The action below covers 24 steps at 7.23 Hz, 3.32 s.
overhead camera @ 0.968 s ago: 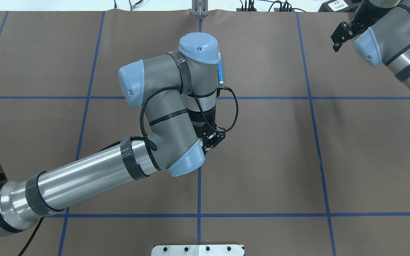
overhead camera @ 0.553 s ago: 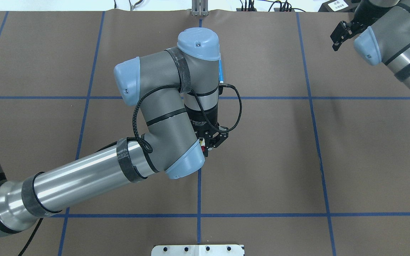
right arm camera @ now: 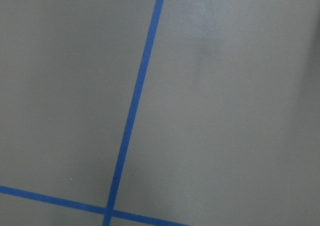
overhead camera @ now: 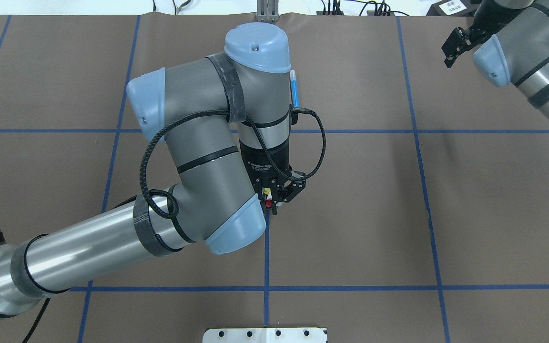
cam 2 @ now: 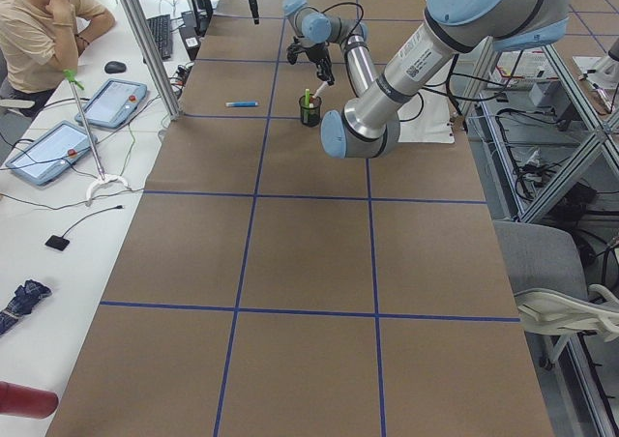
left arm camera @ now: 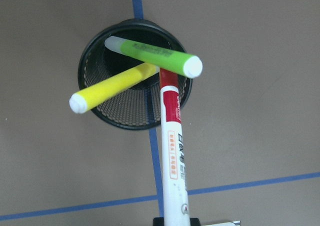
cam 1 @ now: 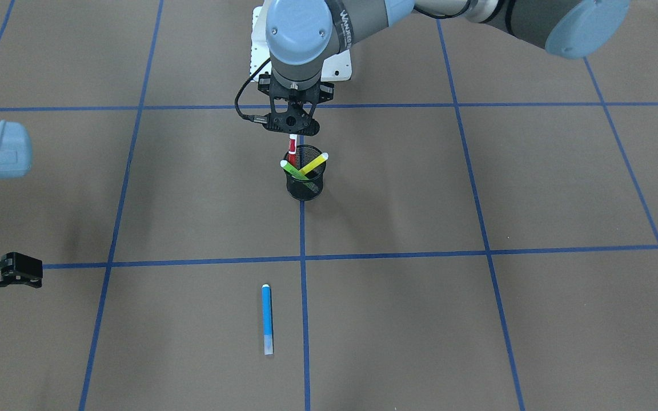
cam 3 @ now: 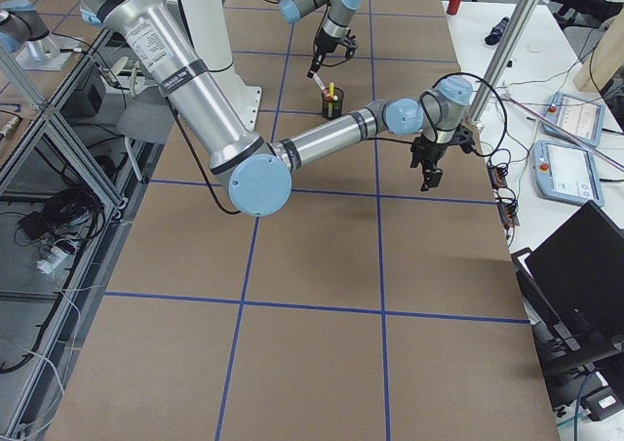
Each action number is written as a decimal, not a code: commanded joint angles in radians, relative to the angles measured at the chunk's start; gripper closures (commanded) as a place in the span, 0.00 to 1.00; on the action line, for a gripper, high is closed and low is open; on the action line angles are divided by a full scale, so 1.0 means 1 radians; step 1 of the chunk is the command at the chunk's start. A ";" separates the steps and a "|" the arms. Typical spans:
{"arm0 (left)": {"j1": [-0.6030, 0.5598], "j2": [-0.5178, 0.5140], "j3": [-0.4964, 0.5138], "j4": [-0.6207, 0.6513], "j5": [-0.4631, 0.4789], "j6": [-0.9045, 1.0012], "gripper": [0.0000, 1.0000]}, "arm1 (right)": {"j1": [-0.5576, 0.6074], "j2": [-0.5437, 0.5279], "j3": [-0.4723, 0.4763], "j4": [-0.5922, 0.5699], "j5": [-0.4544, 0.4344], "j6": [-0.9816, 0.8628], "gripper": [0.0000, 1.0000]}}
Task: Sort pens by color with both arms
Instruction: 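Lower the left gripper into the cup and grasp the red-capped white marker, then lift the red-capped marker out of the cup with the left gripper, then lower the red-capped marker beside the blue marker with the left gripper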
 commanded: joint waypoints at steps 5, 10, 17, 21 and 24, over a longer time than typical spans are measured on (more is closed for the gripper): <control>-0.062 0.054 -0.190 0.006 0.027 -0.012 1.00 | 0.000 0.003 0.000 0.000 -0.001 0.001 0.01; -0.075 0.060 -0.166 -0.158 0.299 -0.115 1.00 | 0.000 -0.001 0.002 0.002 -0.004 0.001 0.00; -0.075 0.002 0.321 -0.687 0.527 -0.221 1.00 | 0.000 -0.003 0.014 0.000 -0.011 0.006 0.00; -0.079 -0.092 0.611 -0.904 0.602 -0.218 1.00 | -0.002 -0.003 0.014 0.002 -0.008 0.004 0.00; -0.078 -0.156 0.780 -1.002 0.662 -0.199 1.00 | -0.003 -0.001 0.013 0.006 -0.014 0.007 0.00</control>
